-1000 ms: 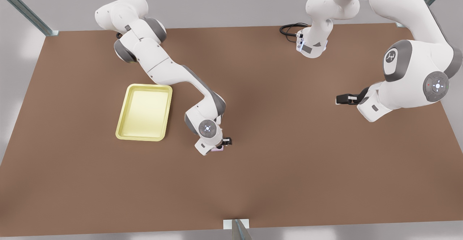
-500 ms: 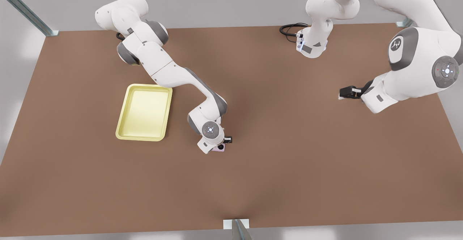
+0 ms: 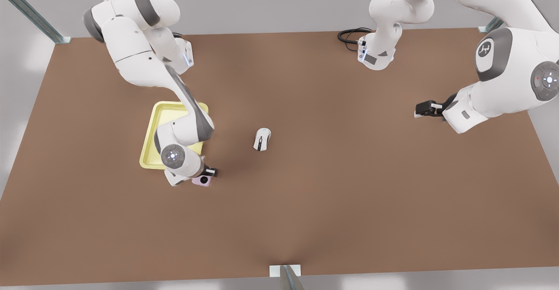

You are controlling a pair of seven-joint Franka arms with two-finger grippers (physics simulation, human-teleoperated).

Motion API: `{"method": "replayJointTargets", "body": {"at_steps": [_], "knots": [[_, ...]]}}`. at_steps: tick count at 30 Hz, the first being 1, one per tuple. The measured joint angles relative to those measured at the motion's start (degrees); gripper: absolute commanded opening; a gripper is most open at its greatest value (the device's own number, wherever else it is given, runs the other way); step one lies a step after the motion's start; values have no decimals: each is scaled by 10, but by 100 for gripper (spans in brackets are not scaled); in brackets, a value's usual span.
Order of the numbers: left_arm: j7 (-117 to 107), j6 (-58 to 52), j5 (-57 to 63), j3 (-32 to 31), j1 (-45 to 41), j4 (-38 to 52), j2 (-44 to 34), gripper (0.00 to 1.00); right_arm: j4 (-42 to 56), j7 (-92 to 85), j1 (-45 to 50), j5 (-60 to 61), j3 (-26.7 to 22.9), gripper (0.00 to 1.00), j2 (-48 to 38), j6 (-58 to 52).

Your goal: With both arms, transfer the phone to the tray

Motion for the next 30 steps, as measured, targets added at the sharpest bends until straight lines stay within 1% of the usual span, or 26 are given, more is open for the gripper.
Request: {"method": "replayJointTargets", "body": {"at_steps": [4,6,7,9,11,12,13,14,17,19,20,21,25,26,29,30], "knots": [[2,-5,5,-2,0,0,-3,100,-192,-56,-65,2,-13,76,-132,34],[2,-9,10,-2,0,0,-3,100,-276,-81,-71,6,-14,77,-196,50],[2,-10,14,-3,0,0,-2,100,-309,-92,-69,9,-14,77,-214,59],[3,-13,19,-3,0,0,0,100,-354,-113,-65,14,-14,77,-214,90],[4,-16,22,-2,0,0,-2,100,-367,-132,-58,17,-15,79,-173,130],[4,-18,23,-2,0,0,-2,100,-370,-142,-55,17,-25,82,-153,152],[4,-19,24,-2,0,0,-2,100,-372,-151,-56,18,-36,95,-136,173],[5,-20,25,-2,0,0,-2,100,-372,-159,-56,18,-42,100,-125,192],[5,-22,26,-2,0,0,-2,100,-371,-182,-51,17,-54,100,-117,230],[5,-23,26,-2,0,0,-2,100,-344,-194,-55,18,-56,100,-139,220],[5,-24,26,-2,0,0,-2,100,-313,-201,-58,18,-56,100,-148,198],[5,-24,27,-2,0,0,-2,100,-261,-206,-59,18,-56,100,-152,165],[6,-25,27,-2,0,0,-2,100,63,-226,-60,16,-75,100,-136,-21],[6,-25,29,-2,0,0,-1,100,111,-230,-61,15,-80,100,-142,-67],[6,-25,36,-4,0,0,0,100,164,-241,-58,17,-98,100,-147,-161],[6,-25,40,-6,0,0,0,100,196,-245,-68,17,-90,100,-121,-184]]}}
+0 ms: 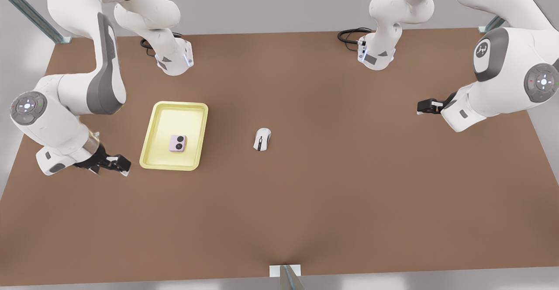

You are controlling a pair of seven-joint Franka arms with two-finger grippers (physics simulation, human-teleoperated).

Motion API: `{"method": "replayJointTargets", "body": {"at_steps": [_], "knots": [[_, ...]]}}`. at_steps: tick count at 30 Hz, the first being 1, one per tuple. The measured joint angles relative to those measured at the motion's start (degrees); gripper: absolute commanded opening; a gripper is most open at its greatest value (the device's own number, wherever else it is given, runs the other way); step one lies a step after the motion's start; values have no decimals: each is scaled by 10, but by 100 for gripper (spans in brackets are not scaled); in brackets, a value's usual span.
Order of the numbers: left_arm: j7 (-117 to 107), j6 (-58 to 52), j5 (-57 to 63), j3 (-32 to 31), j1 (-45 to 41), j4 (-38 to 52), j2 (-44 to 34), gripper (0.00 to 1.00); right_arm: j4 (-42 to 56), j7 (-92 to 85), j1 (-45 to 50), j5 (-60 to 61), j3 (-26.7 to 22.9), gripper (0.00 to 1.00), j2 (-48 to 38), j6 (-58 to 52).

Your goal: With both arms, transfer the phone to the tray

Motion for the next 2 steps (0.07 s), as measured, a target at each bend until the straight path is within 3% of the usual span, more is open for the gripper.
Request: {"method": "replayJointTargets", "body": {"at_steps": [2], "knots": [[0,0,7,-2,-2,0,0,100,28,-6,-20,0,21,100,20,-40]]}}
